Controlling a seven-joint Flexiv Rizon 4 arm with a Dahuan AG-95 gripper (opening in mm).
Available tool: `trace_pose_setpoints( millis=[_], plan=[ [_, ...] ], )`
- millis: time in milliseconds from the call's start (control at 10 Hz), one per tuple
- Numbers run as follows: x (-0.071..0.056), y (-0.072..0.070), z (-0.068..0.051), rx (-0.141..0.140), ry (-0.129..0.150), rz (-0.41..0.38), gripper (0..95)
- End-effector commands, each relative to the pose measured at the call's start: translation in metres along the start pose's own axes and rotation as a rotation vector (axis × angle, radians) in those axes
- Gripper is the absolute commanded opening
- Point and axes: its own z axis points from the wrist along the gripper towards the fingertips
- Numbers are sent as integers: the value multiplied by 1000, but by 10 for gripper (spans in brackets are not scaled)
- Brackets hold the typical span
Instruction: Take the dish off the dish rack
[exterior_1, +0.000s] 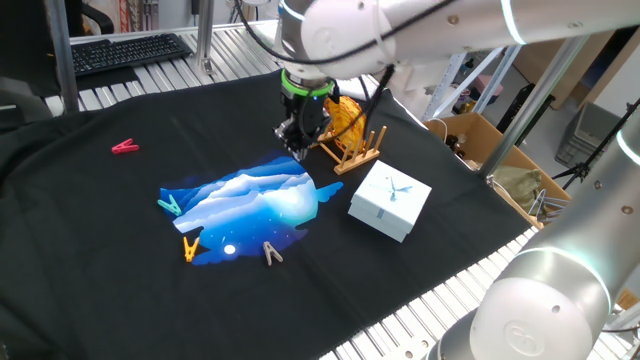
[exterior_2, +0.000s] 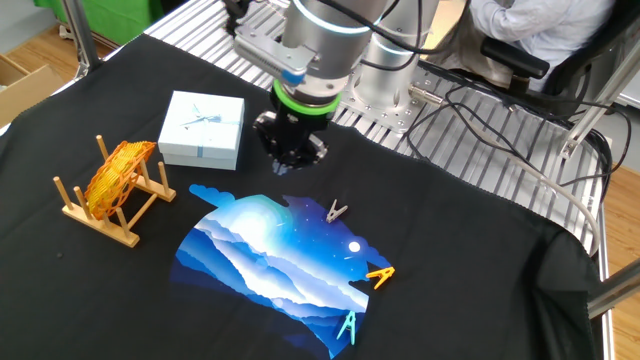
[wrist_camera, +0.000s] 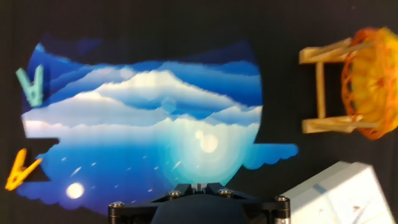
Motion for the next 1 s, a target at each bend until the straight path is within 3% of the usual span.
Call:
trace_pose_setpoints(
  millis=[100, 400, 500, 600, 700, 1000],
  plan=[
    [-8, -6, -4, 26, -5, 0, 0],
    [-19, -16, -10, 80, -28, -6, 0],
    [-22, -19, -11, 87, -30, -8, 0],
    [-24, -22, -12, 100, -36, -13, 190],
    [-27, -25, -12, 135, -45, -25, 190],
    [-34, -33, -9, 154, -58, -30, 190]
  ],
)
